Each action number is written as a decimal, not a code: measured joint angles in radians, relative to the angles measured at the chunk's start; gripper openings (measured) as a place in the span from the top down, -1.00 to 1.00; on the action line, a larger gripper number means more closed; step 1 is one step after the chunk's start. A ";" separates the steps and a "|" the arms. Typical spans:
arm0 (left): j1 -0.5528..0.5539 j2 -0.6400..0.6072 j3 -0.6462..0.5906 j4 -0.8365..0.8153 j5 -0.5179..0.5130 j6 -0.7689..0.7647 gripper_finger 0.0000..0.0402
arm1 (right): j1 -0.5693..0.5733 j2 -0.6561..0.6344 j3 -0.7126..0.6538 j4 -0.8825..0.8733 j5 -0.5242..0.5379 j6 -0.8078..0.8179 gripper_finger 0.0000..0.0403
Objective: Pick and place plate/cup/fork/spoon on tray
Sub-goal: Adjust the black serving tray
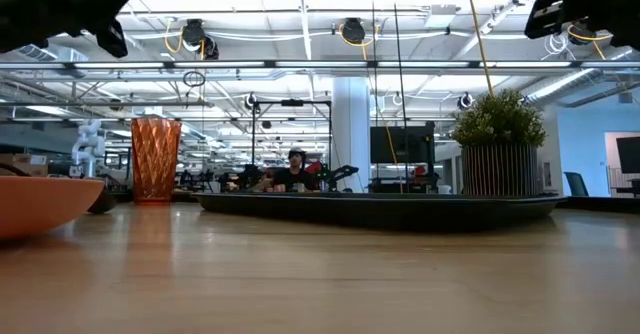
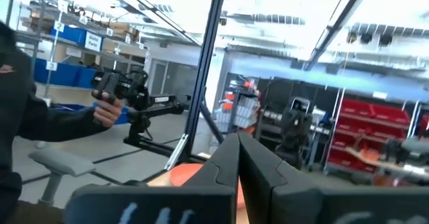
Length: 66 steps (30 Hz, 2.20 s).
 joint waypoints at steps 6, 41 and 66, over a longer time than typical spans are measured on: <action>0.013 0.000 0.000 -0.067 -0.563 0.139 0.87 | 0.000 0.000 0.000 0.000 0.000 -0.069 1.00; 0.171 1.419 1.110 -1.127 -0.194 0.143 0.87 | 0.000 0.001 0.000 0.020 0.311 0.030 1.00; -0.005 1.632 1.139 -1.149 -0.304 0.472 -0.08 | 0.002 0.004 0.000 -0.241 0.188 0.430 1.00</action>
